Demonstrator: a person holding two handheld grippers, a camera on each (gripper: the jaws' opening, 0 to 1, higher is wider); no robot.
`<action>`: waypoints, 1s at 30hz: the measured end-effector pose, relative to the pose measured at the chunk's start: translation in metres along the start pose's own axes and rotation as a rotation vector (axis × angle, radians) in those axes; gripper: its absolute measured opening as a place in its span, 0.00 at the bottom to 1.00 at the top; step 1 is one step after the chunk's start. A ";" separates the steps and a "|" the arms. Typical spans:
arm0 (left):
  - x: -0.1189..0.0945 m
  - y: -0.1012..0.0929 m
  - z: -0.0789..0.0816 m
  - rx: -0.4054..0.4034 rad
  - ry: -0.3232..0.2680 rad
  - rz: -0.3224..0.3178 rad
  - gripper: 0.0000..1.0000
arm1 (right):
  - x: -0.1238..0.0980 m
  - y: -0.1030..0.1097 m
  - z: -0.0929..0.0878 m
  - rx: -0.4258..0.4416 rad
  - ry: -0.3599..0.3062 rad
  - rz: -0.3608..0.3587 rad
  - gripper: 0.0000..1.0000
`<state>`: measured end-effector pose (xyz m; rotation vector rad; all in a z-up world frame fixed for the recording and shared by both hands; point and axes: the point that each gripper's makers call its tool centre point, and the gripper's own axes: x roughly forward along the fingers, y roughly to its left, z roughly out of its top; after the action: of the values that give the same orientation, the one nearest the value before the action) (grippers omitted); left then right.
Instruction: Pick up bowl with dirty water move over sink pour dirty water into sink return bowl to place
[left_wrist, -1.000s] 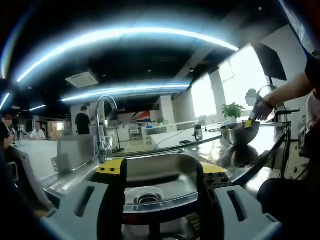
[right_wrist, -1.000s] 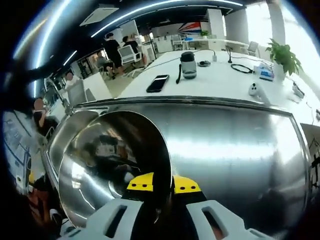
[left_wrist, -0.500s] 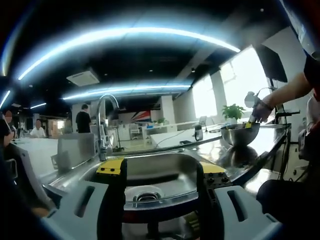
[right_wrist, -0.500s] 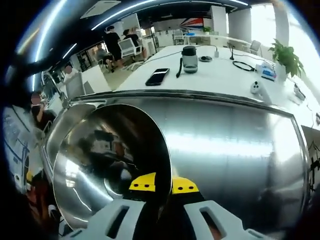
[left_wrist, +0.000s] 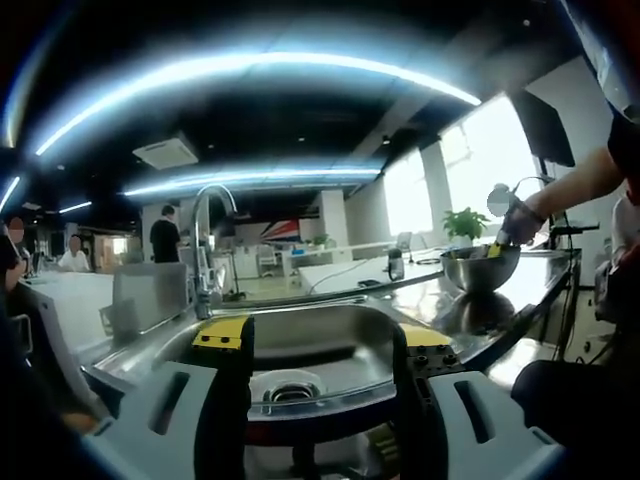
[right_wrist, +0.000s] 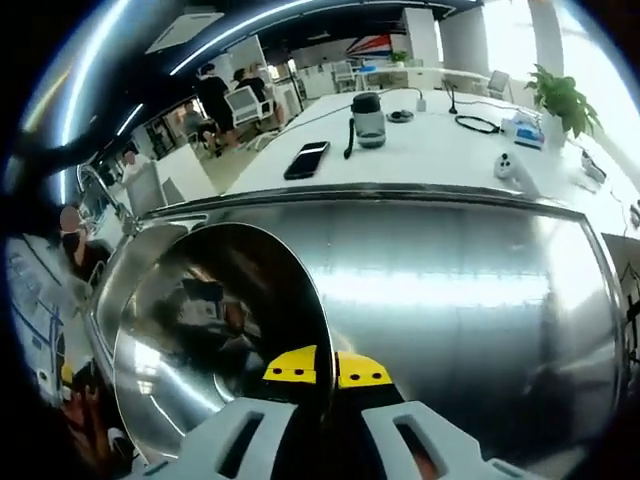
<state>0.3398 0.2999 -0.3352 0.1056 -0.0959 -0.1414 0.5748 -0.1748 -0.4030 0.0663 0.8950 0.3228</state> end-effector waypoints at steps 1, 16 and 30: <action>0.000 0.000 0.000 -0.001 0.000 -0.001 0.56 | -0.001 0.001 0.001 -0.005 -0.006 -0.001 0.00; 0.000 -0.008 -0.001 0.002 0.003 -0.021 0.55 | -0.013 0.016 0.015 -0.063 -0.108 -0.002 0.00; -0.004 -0.006 -0.004 -0.019 0.002 -0.014 0.55 | -0.023 0.017 0.024 -0.047 -0.149 -0.018 0.00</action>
<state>0.3356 0.2954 -0.3399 0.0872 -0.0919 -0.1562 0.5757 -0.1634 -0.3679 0.0387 0.7393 0.3177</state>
